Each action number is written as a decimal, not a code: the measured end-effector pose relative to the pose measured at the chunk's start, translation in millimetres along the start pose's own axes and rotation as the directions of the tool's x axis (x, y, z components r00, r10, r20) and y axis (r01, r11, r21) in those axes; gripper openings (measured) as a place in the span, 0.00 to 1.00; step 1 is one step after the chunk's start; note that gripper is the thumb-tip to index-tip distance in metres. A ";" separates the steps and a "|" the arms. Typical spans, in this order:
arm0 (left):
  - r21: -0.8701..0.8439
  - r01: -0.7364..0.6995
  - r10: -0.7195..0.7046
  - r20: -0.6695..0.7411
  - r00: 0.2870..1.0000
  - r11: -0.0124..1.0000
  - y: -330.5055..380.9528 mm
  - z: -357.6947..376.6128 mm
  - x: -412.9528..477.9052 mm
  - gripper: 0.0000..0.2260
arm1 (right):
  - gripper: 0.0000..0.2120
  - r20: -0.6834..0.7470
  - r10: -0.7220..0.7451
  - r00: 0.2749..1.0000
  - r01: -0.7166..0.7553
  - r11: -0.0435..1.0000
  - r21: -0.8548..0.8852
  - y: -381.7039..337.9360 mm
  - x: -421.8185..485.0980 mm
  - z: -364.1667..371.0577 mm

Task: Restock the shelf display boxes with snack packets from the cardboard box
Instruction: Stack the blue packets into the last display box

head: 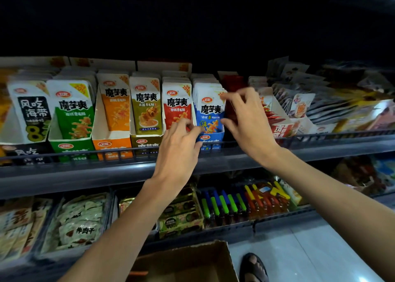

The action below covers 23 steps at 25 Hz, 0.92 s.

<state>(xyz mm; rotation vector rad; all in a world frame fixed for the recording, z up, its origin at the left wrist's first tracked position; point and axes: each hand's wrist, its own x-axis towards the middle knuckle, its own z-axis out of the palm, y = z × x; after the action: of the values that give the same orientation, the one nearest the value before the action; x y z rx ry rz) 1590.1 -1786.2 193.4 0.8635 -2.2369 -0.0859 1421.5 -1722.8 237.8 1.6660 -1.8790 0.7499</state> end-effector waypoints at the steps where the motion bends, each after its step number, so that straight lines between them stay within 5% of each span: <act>1: 0.015 -0.013 0.013 -0.001 1.000 1.000 0.8 -3.0 -0.7 0.15 | 0.20 0.058 0.009 0.998 -0.010 1.000 0.019 1.5 -8.0 -2.3; 6: 0.129 -0.011 0.001 0.076 0.997 0.992 1.2 -9.1 15.0 0.15 | 0.14 0.341 0.075 0.937 -0.078 0.997 -0.004 -3.9 -18.0 10.5; 19: 0.153 0.000 -0.022 0.144 0.989 0.988 5.0 -0.9 30.1 0.10 | 0.11 0.369 0.113 0.922 -0.122 0.993 0.001 1.7 -13.3 21.2; 23: 0.150 -0.052 0.036 0.110 0.993 0.987 -2.7 -10.3 20.4 0.14 | 0.12 0.257 0.064 0.964 -0.051 0.997 -0.054 -6.5 -21.5 15.0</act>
<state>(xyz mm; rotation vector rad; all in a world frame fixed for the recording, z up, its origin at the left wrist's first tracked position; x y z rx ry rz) 1587.9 -1798.7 212.5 0.9087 -2.3863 0.0617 1430.2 -1718.6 212.6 1.7564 -2.1135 0.5246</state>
